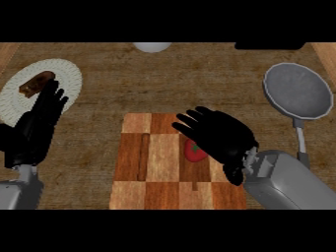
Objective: Pick the tomato from the cutting board and place it in the pan
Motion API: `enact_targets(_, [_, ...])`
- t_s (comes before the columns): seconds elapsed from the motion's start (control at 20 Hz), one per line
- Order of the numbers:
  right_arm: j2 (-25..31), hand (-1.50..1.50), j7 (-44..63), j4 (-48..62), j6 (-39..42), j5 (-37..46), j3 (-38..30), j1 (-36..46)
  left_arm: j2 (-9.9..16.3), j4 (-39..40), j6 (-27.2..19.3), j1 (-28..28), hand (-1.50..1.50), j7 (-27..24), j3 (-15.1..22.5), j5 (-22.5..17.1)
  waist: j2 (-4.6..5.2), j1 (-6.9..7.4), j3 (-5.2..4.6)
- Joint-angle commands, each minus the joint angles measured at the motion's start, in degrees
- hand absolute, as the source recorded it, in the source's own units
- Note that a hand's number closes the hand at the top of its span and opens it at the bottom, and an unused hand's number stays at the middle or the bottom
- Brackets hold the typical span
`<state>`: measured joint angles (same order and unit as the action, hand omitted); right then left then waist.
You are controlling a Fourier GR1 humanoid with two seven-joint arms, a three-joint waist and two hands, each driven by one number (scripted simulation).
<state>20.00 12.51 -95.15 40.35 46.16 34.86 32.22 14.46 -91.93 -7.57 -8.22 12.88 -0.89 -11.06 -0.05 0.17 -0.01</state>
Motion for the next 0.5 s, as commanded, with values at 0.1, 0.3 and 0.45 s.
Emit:
enact_targets(0.1, [-7.9,-1.5,2.3,6.8,-2.3,8.2,4.2,-0.8,-1.4,-0.4,0.0,-0.1,0.0,-0.3,0.4,2.0,0.07,0.19,0.01])
enact_targets(0.3, [-6.3,-1.5,1.5,4.9,-1.2,10.4,1.9,-3.9,-1.2,-5.2,1.1,3.8,0.0,2.1,-0.9,0.5,-0.04,0.22,0.02])
enact_targets(0.45, [-9.8,-1.5,1.7,9.6,2.4,11.8,-1.2,1.2,-0.7,-1.7,1.3,-0.7,0.0,3.1,-2.0,1.4,0.04,0.11,0.01])
